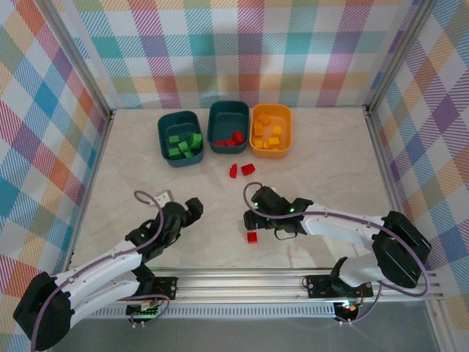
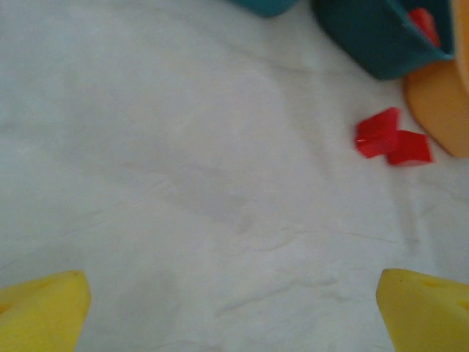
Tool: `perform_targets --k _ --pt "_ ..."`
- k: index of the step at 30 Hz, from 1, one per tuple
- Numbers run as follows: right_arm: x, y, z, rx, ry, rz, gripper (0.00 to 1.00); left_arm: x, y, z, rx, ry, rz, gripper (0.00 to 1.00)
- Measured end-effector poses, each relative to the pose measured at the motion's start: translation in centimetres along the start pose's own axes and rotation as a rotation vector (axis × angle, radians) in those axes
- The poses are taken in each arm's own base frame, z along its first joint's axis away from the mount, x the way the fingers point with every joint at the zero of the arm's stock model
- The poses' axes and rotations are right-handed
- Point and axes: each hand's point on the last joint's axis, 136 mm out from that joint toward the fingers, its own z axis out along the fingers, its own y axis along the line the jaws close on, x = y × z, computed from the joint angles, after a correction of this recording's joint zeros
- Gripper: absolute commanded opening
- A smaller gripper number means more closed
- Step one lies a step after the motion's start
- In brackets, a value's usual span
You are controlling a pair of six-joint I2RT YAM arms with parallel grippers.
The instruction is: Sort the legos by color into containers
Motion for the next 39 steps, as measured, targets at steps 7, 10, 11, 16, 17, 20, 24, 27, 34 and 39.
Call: perform_targets --k 7,10,11,16,17,20,24,27,34,39 --pt "6.1 1.4 1.0 0.034 0.206 -0.059 0.85 0.6 2.3 0.2 -0.063 -0.014 -0.034 1.0" --pt "6.4 2.6 1.2 0.033 0.226 -0.072 0.82 0.7 2.2 0.6 -0.082 -0.003 -0.024 1.0" --pt "6.3 2.8 1.3 0.035 0.228 -0.07 0.82 0.7 2.1 0.7 -0.085 -0.001 -0.021 1.0" --pt "6.1 3.2 2.1 0.056 0.24 -0.067 0.72 1.1 1.7 1.4 -0.107 0.03 0.003 1.0" --pt "6.2 3.1 2.2 0.058 0.243 -0.067 0.69 1.2 1.6 1.5 -0.109 0.034 0.008 1.0" --pt "6.3 3.1 2.4 0.066 0.25 -0.07 0.57 1.1 1.4 1.6 -0.106 0.036 0.015 1.0" --pt "6.3 3.2 2.4 0.065 0.252 -0.069 0.41 1.2 1.3 1.5 -0.103 0.04 0.018 1.0" --pt "6.3 3.3 2.4 0.064 0.251 -0.071 0.36 1.2 1.3 1.5 -0.103 0.04 0.022 1.0" --pt "5.4 3.3 1.8 0.073 0.21 -0.085 0.31 1.1 0.9 1.7 -0.1 0.047 0.025 1.0" --pt "0.4 4.1 0.0 0.053 0.086 -0.103 0.3 1.1 0.1 1.6 -0.079 0.059 0.028 1.0"
